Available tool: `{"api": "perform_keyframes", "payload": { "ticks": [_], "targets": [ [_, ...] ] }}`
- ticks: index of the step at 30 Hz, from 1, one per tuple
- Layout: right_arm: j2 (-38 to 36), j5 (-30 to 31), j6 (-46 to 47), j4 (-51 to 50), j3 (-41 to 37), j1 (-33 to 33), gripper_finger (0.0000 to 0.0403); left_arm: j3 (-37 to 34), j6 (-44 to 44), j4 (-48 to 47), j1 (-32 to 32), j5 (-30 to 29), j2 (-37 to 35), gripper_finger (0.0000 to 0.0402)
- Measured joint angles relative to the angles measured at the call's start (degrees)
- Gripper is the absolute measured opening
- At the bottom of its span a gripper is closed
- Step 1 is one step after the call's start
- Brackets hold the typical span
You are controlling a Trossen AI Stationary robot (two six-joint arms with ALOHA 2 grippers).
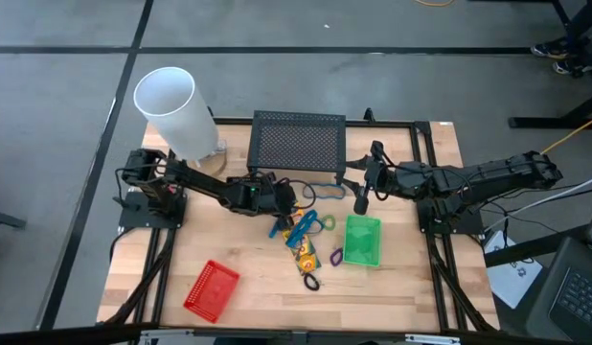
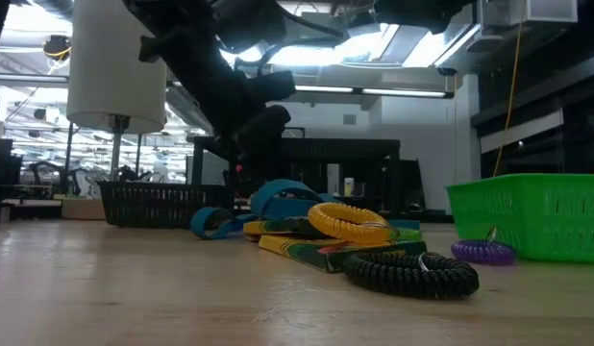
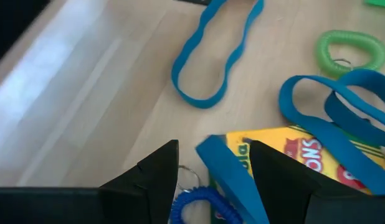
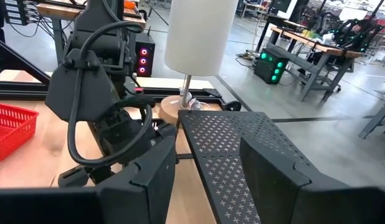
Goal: Pick & Place Office Desk Supplies
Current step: Put the blue rubberband into the black bin
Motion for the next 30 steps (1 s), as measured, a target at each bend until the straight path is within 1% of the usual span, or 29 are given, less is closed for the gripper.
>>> {"api": "perform_keyframes", "payload": {
  "ticks": [6, 13, 16, 23, 26, 30],
  "targets": [
    [0.0, 0.0, 0.0, 0.0, 0.0, 0.0, 0.018, 0.0, -2.09, -0.01, 0.26, 4.42, 0.0, 0.0197],
    [0.0, 0.0, 0.0, 0.0, 0.0, 0.0, 0.018, 0.0, -2.86, -1.07, 0.46, 2.66, -0.02, 0.0197],
    [0.0, -0.01, 0.0, 0.01, 0.0, 0.0, 0.018, 0.0, -3.66, -2.56, 0.73, 2.4, -0.02, 0.0197],
    [0.0, -0.02, 0.0, 0.02, 0.0, 0.0, 0.018, 0.0, -3.65, -2.56, 0.62, 2.21, -0.02, 0.0197],
    [0.0, -0.02, 0.0, 0.0, 0.0, 0.0, 0.018, 0.0, -1.76, -2.54, 0.11, 1.95, -0.02, 0.0197],
    [0.0, -0.02, 0.0, 0.0, 0.0, 0.0, 0.018, 0.0, 2.34, -1.78, -1.3, -0.12, -0.16, 0.0197]
  ]
}}
